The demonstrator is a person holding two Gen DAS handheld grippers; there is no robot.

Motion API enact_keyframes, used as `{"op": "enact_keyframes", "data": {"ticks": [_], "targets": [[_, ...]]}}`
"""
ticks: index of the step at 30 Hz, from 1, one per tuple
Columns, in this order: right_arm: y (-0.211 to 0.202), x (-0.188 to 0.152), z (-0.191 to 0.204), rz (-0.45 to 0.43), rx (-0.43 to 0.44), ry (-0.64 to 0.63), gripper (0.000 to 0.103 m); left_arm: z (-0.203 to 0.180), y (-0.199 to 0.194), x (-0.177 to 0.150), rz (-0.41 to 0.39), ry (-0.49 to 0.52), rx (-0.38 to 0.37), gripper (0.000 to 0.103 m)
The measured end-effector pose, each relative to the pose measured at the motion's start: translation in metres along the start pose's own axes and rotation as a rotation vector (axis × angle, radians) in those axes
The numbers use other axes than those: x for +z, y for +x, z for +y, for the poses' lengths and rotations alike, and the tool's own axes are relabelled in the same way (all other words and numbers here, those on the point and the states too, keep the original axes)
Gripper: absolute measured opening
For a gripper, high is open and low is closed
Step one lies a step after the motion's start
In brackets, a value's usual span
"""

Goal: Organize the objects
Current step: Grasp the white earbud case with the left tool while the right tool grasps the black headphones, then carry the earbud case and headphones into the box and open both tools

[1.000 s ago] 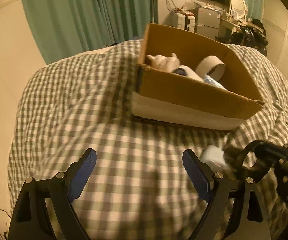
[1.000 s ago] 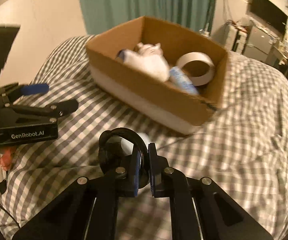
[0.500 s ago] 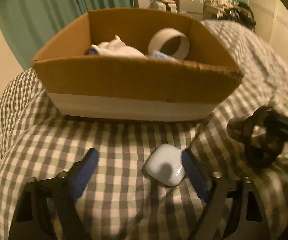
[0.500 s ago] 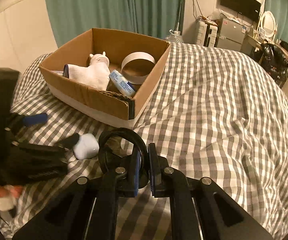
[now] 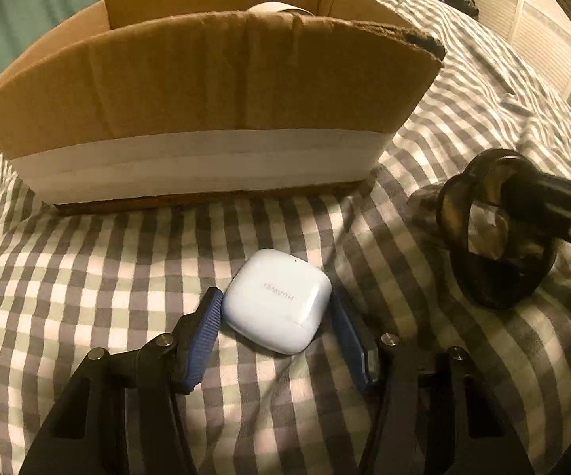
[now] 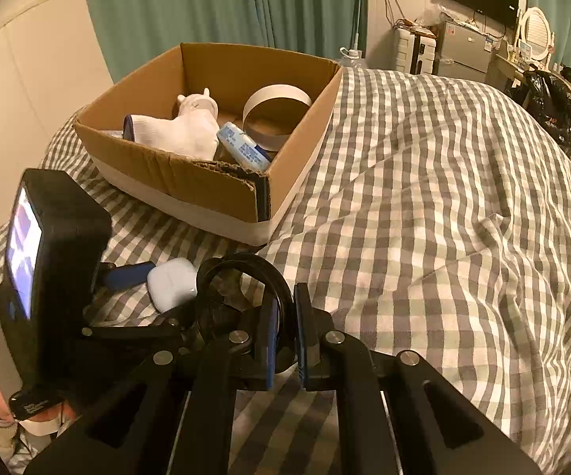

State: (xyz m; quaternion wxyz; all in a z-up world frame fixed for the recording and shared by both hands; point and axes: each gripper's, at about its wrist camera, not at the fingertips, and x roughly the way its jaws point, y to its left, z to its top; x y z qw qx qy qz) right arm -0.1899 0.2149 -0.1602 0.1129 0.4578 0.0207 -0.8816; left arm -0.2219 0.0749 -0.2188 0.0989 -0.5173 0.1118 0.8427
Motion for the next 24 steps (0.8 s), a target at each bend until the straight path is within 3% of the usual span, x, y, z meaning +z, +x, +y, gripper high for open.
{"op": "enact_keyframes", "data": {"ticks": [10, 18, 21, 24], "targets": [[-0.010, -0.006, 0.003, -0.027, -0.006, 0.022, 0.008, 0.021, -0.048, -0.010, -0.072, -0.087, -0.030, 0.057], [-0.046, -0.006, 0.021, -0.079, 0.042, 0.018, 0.007, 0.039, -0.099, -0.021, -0.185, -0.108, -0.022, 0.057], [-0.064, 0.002, 0.031, -0.119, -0.007, -0.023, 0.007, 0.039, -0.112, -0.014, -0.212, -0.113, -0.026, 0.057], [-0.079, 0.013, 0.040, -0.152, 0.009, -0.047, 0.007, 0.046, -0.125, -0.005, -0.229, -0.120, -0.034, 0.057]]}}
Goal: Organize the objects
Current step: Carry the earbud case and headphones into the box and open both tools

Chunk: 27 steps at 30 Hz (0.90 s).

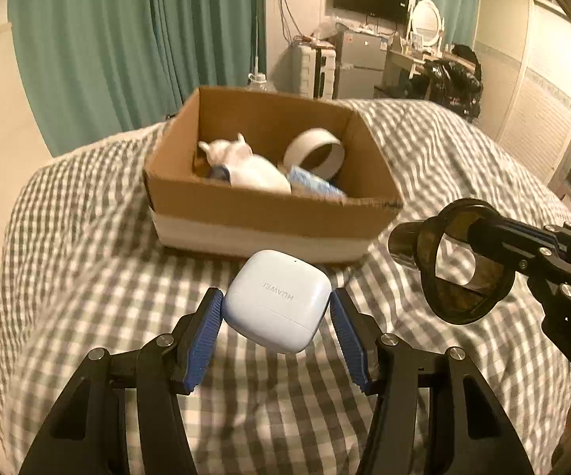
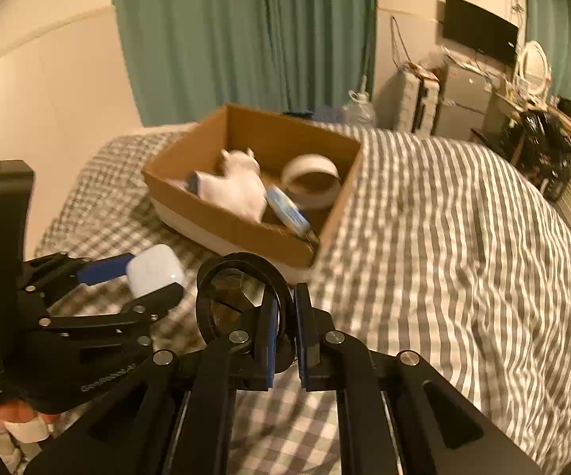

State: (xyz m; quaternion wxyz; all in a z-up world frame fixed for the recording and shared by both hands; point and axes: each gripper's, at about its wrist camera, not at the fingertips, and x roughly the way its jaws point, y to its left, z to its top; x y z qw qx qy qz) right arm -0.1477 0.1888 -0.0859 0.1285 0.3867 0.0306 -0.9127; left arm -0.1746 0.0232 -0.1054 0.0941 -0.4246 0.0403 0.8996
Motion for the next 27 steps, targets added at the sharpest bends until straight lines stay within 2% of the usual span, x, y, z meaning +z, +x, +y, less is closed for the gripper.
{"op": "enact_keyframes", "data": {"ticks": [2, 8, 13, 20, 27], "targets": [[-0.008, 0.011, 0.006, -0.021, -0.012, -0.031, 0.007, 0.006, -0.009, 0.011, -0.011, -0.019, -0.023, 0.057], [-0.029, 0.049, 0.016, -0.097, -0.013, -0.094, 0.007, 0.014, -0.039, 0.055, -0.117, 0.009, -0.021, 0.057], [-0.030, 0.085, 0.013, -0.146, -0.017, -0.125, 0.007, 0.024, -0.041, 0.097, -0.170, 0.021, -0.012, 0.057], [-0.005, 0.143, -0.001, -0.175, -0.028, -0.134, 0.007, 0.034, -0.011, 0.151, -0.204, 0.040, 0.023, 0.057], [0.057, 0.182, -0.017, -0.140, 0.043, -0.060, 0.007, 0.045, 0.046, 0.186, -0.167, 0.044, 0.024, 0.057]]}}
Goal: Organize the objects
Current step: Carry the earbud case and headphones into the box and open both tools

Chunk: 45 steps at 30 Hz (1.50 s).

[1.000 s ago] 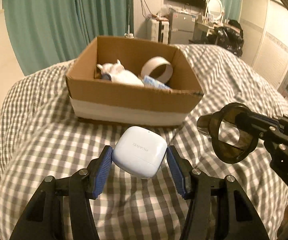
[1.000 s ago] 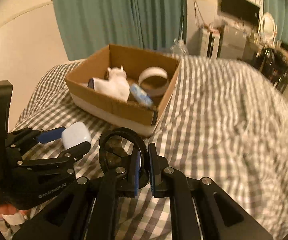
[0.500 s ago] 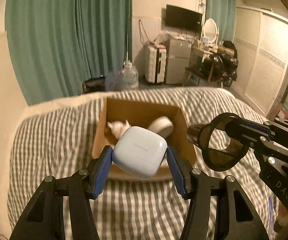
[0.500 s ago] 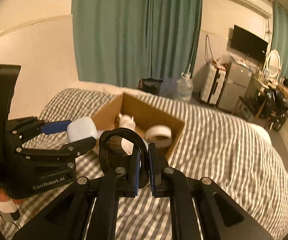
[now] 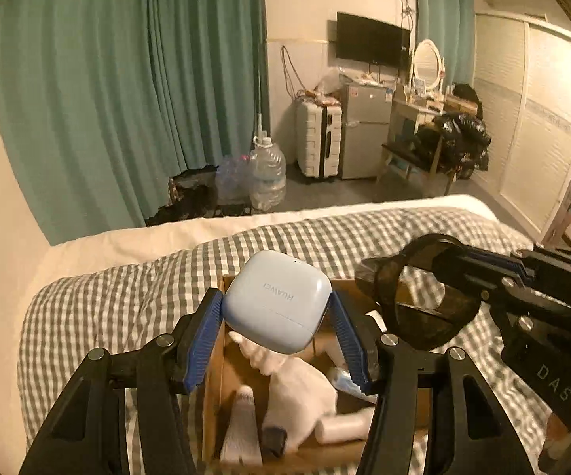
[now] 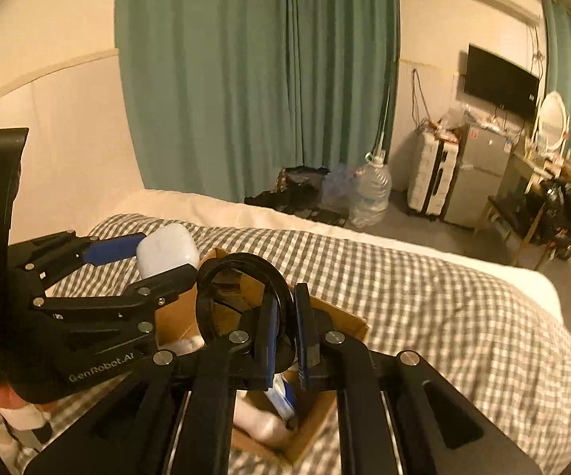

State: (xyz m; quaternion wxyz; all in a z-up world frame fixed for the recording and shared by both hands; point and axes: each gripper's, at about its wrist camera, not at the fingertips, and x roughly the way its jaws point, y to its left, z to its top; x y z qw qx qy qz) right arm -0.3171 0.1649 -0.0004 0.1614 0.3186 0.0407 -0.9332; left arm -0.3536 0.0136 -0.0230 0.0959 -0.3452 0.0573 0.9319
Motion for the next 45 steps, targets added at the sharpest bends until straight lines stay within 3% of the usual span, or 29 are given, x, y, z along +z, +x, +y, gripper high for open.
{"op": "enact_keyframes", "data": {"ticks": [6, 12, 24, 26, 30, 31, 33, 39, 42, 45], "targets": [[0.059, 0.003, -0.016, 0.055, 0.033, 0.055, 0.007, 0.002, 0.046, -0.020, 0.058, 0.019, -0.028, 0.057], [0.107, -0.020, -0.022, 0.127, 0.085, 0.114, 0.008, -0.004, 0.072, -0.040, 0.127, 0.061, -0.009, 0.057], [0.121, -0.044, -0.013, 0.159, 0.092, 0.152, 0.011, -0.010, 0.081, -0.061, 0.167, 0.093, -0.011, 0.057], [0.121, -0.046, -0.015, 0.162, 0.100, 0.167, 0.019, -0.010, 0.081, -0.064, 0.171, 0.090, -0.032, 0.058], [0.111, -0.047, -0.019, 0.145, 0.125, 0.210, 0.047, -0.009, 0.079, -0.067, 0.156, 0.095, -0.018, 0.064], [0.108, -0.046, -0.019, 0.138, 0.124, 0.213, 0.049, -0.008, 0.076, -0.066, 0.149, 0.086, -0.025, 0.071], [0.101, -0.045, -0.020, 0.127, 0.114, 0.215, 0.055, -0.006, 0.070, -0.065, 0.137, 0.061, -0.046, 0.078], [0.074, -0.034, -0.028, 0.080, 0.067, 0.241, 0.071, -0.003, 0.047, -0.050, 0.086, 0.039, -0.022, 0.089], [0.058, -0.027, -0.033, 0.066, 0.067, 0.244, 0.084, -0.001, 0.035, -0.040, 0.073, 0.027, -0.026, 0.089], [0.035, -0.017, -0.034, 0.032, 0.047, 0.233, 0.089, 0.001, 0.019, -0.034, 0.052, 0.023, -0.014, 0.090]]}}
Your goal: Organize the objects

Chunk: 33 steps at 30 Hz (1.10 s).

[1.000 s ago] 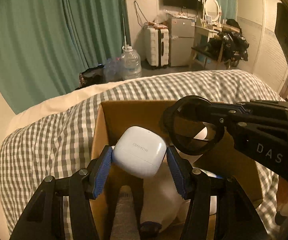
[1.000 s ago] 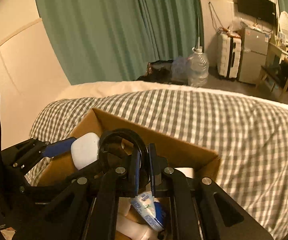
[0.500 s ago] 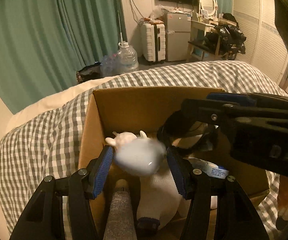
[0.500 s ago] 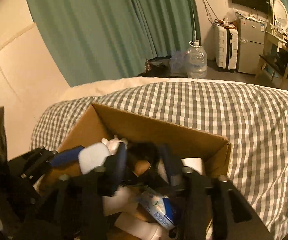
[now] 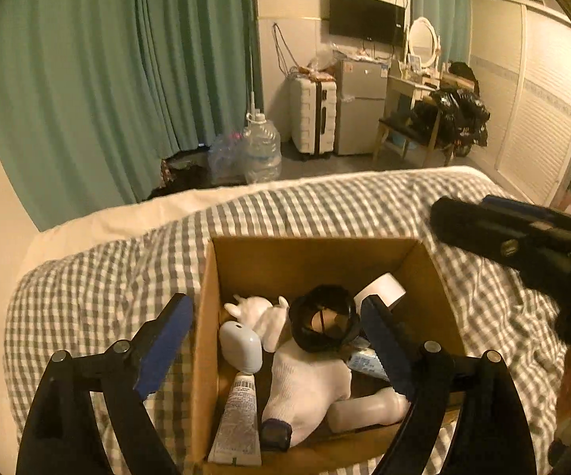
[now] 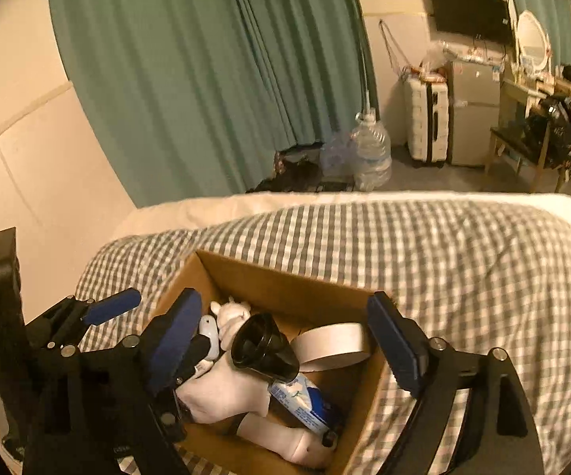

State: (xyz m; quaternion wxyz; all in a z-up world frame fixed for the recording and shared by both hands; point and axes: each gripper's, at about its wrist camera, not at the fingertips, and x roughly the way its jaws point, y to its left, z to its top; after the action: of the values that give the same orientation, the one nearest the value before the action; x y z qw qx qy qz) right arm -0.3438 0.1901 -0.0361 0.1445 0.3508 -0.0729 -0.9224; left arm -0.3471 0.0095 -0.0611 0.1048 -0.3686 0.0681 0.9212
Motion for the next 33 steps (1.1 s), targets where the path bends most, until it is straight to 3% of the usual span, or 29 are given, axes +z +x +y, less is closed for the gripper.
{"op": "enact_keyframes", "data": {"ticks": [7, 11, 20, 28, 33], "targets": [[-0.066, 0.016, 0.013, -0.131, 0.003, -0.013, 0.094, -0.005, -0.050, 0.013, -0.073, 0.003, 0.029, 0.090], [-0.098, 0.018, 0.020, -0.170, -0.010, -0.021, 0.097, -0.010, -0.080, 0.016, -0.126, 0.013, 0.038, 0.096], [-0.171, 0.014, 0.027, -0.256, -0.063, -0.050, 0.100, -0.024, -0.144, 0.013, -0.234, 0.055, 0.067, 0.100], [-0.226, -0.002, 0.029, -0.355, -0.124, -0.082, 0.101, -0.024, -0.188, -0.004, -0.300, 0.033, 0.076, 0.102], [-0.235, -0.024, 0.033, -0.367, -0.183, -0.131, 0.101, -0.020, -0.196, -0.023, -0.326, 0.009, 0.084, 0.103]]}}
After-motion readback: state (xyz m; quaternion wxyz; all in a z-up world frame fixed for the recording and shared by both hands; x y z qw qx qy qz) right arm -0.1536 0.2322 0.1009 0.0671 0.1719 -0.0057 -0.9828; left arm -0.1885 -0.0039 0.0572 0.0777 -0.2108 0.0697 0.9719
